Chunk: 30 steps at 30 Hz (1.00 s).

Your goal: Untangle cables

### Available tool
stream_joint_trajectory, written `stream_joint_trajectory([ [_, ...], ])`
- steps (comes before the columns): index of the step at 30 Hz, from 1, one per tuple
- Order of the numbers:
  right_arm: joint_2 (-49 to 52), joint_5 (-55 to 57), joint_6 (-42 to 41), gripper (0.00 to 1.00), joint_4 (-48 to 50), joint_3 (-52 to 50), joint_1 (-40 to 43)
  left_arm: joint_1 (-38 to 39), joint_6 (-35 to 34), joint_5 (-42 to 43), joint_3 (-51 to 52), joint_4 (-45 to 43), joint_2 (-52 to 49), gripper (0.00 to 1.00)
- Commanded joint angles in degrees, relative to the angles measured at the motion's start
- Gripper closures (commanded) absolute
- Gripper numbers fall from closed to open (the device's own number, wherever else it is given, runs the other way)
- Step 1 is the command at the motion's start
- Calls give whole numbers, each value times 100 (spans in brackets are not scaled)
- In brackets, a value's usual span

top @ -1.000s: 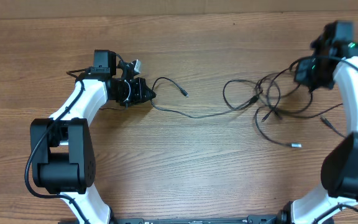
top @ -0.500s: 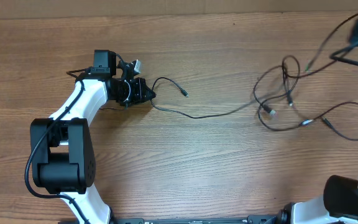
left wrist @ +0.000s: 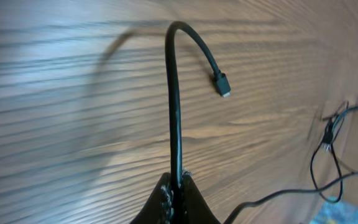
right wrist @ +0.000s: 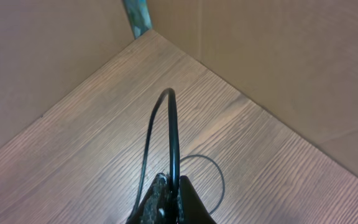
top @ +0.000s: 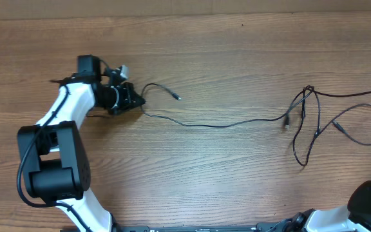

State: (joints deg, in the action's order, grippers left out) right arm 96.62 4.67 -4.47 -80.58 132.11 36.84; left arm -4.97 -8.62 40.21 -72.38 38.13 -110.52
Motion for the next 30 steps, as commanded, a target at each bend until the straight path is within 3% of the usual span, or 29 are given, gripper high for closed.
stream_joint_trajectory([
  [1,155,-437,0,96,46,39,111,-254,295,-17,-90,107,225,96],
  [11,455,-739,22,96,267,-662,76,-245,352,-20,-92,83,522,96],
  [22,671,-822,44,96,1602,-2916,68,-247,352,-35,-92,92,1040,96],
  [30,682,-820,42,96,2225,-3807,68,-245,352,-35,-92,109,1231,96],
])
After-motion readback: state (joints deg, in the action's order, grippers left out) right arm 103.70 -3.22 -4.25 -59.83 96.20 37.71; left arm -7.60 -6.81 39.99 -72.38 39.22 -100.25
